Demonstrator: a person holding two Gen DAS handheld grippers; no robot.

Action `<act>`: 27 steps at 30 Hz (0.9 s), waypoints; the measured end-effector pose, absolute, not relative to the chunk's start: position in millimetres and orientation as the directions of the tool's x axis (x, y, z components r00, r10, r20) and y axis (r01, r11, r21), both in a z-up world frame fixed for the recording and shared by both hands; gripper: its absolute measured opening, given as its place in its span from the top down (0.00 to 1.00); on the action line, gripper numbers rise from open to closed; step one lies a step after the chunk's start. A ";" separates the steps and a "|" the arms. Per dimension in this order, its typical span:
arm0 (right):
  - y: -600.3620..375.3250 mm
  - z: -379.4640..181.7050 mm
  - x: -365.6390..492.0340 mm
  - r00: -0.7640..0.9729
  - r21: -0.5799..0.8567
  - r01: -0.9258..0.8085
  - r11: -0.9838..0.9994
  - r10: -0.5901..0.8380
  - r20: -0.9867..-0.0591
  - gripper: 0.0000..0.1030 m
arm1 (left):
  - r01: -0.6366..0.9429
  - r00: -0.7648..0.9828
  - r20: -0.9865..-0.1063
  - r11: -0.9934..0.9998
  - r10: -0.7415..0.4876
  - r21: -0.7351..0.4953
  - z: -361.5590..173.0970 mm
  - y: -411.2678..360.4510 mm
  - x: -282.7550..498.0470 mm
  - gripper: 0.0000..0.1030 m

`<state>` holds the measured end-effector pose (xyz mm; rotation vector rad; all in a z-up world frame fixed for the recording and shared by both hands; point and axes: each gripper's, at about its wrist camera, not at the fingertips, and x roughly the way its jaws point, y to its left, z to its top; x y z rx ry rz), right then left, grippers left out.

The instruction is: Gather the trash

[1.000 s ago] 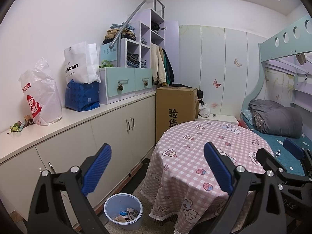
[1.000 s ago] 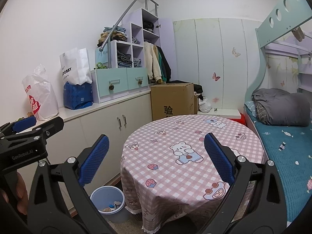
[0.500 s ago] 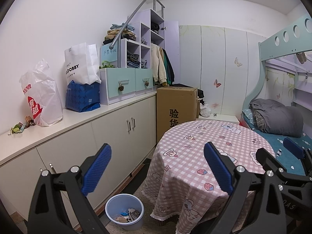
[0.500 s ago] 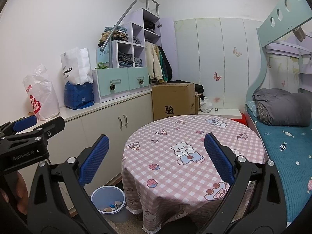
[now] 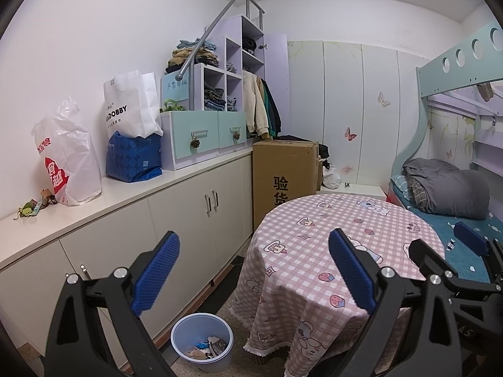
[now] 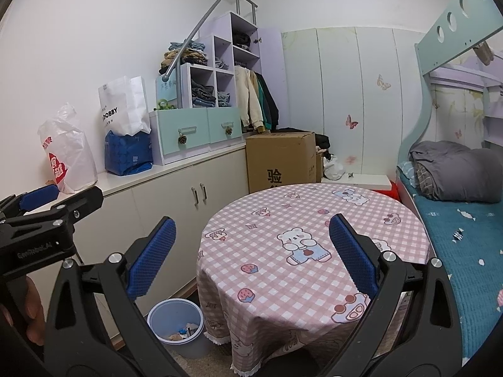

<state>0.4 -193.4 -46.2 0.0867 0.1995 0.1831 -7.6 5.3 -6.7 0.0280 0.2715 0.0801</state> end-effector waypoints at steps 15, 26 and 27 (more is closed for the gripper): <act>-194.9 -46.1 2.0 0.961 0.109 -0.174 0.979 0.193 -0.196 0.07 | -0.071 0.960 -0.268 0.997 0.080 0.044 -5.8 6.4 -8.0 0.09; -195.1 -45.7 2.1 0.961 0.108 -0.174 0.979 0.193 -0.198 0.07 | -0.068 0.959 -0.271 0.997 0.078 0.045 -5.9 9.0 -8.3 0.09; -195.2 -45.8 1.9 0.961 0.109 -0.174 0.979 0.193 -0.198 0.07 | -0.068 0.959 -0.272 0.997 0.078 0.045 -6.0 9.4 -8.5 0.09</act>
